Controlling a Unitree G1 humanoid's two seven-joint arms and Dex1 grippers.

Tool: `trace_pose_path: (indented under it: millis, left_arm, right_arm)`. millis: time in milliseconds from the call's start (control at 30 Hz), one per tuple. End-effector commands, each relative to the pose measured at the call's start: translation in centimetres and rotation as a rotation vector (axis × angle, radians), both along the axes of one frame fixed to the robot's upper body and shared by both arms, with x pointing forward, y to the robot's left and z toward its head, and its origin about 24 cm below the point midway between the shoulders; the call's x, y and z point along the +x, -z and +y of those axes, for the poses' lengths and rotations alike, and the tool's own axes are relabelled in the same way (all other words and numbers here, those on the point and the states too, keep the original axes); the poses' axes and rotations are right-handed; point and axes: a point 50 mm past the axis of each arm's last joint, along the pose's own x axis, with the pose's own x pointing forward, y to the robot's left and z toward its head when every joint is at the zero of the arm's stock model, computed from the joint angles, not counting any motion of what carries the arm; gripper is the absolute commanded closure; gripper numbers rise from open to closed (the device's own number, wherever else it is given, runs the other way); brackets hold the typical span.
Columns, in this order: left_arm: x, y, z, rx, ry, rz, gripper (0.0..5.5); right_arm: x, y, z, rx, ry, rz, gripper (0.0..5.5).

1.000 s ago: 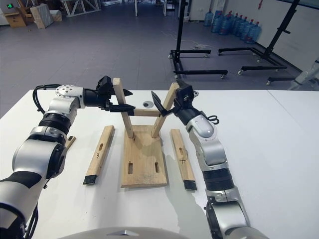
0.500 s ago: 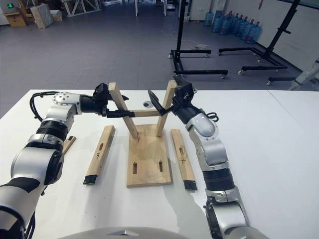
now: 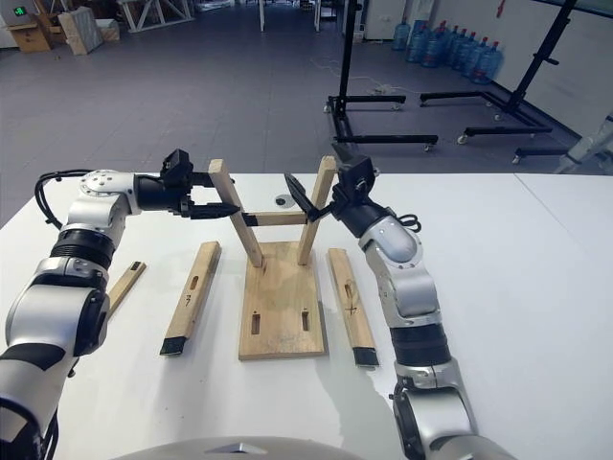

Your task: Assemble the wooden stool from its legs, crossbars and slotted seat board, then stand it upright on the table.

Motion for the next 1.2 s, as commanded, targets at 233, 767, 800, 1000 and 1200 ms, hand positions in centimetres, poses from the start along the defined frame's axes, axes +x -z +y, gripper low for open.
trace_pose_path:
  millis: [233, 767, 800, 1000, 1200]
  left_arm:
    - [-6.7, 1.5, 6.3, -0.097, -0.274, -0.109, 1.68]
    - [-13.2, 8.5, 9.9, 0.055, -1.082, 0.029, 1.68]
    - [-13.3, 8.7, 10.1, 0.081, -1.104, 0.012, 1.68]
    - [-15.2, 11.0, 10.5, 0.147, -1.135, 0.088, 1.68]
    - [-17.1, 14.8, 12.7, 0.289, -1.24, 0.267, 1.68]
  right_arm:
    - [-0.8, -1.8, -2.6, 0.094, 0.129, -0.111, 0.1]
    - [-5.1, 3.7, -3.3, 0.106, 0.349, -0.06, 0.1]
    - [-5.3, 4.4, -3.3, 0.093, 0.379, -0.054, 0.1]
    - [-6.0, 5.6, -3.1, 0.046, 0.424, -0.069, 0.1]
    - [-5.9, 5.6, -3.2, 0.058, 0.375, -0.045, 0.1]
